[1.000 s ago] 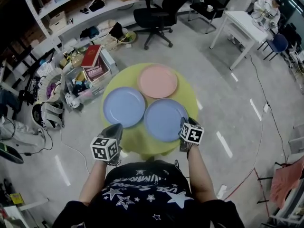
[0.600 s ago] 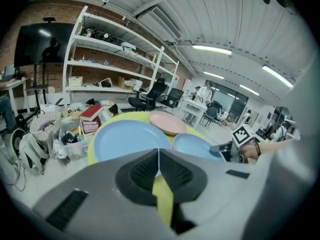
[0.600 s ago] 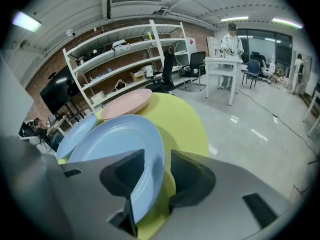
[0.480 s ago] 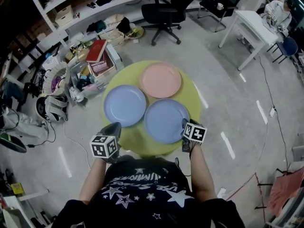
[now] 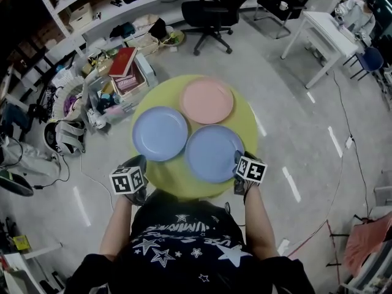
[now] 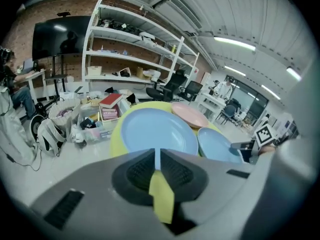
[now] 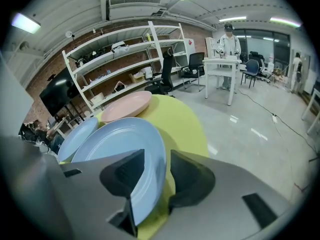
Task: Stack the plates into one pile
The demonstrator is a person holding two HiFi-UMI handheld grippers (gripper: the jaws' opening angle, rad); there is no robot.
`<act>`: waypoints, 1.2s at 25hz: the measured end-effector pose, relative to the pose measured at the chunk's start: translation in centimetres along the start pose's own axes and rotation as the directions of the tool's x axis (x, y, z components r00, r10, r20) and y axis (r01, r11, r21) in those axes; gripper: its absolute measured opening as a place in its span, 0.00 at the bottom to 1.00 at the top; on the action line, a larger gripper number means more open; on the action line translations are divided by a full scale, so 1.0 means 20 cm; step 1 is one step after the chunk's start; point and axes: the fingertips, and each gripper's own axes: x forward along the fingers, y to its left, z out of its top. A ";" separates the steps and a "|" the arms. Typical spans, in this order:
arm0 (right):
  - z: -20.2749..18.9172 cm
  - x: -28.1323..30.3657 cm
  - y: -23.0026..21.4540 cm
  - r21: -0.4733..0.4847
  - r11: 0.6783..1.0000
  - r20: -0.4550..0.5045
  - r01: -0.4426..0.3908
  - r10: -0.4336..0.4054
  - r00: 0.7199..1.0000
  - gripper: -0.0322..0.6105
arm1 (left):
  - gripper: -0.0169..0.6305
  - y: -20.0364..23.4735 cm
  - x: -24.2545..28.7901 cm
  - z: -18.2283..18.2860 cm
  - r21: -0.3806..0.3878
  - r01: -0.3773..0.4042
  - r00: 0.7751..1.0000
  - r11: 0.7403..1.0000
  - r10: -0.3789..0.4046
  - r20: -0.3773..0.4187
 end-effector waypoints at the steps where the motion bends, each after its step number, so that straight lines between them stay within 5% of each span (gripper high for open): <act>1: 0.00 0.00 0.00 0.002 1.000 0.003 0.007 -0.007 1.000 0.31 | 0.05 0.02 0.02 -0.01 -0.003 -0.007 1.000 1.000 0.007 -0.014; 5: 0.01 -0.02 0.00 -0.016 0.999 0.016 0.046 -0.046 0.999 0.31 | 0.06 0.11 0.08 -0.05 -0.051 -0.019 0.996 0.999 0.014 -0.091; 8: 0.03 -0.03 0.01 -0.038 0.997 0.029 0.075 -0.073 0.997 0.31 | 0.30 0.13 0.13 -0.05 -0.112 0.029 0.990 0.993 -0.043 -0.131; 16: -0.03 0.00 -0.01 -0.006 0.993 -0.070 0.114 -0.115 0.991 0.31 | 0.32 0.22 0.23 -0.01 -0.088 0.042 0.975 0.995 -0.060 -0.216; 21: -0.05 -0.02 -0.08 0.021 0.985 -0.106 0.170 -0.167 0.980 0.11 | 0.32 0.24 0.25 -0.01 -0.078 0.064 0.964 0.995 -0.082 -0.251; 30: 0.02 -0.11 -0.02 0.087 0.993 -0.058 0.083 -0.078 0.995 0.09 | 0.32 0.26 0.30 -0.01 -0.081 0.098 0.951 0.992 -0.117 -0.285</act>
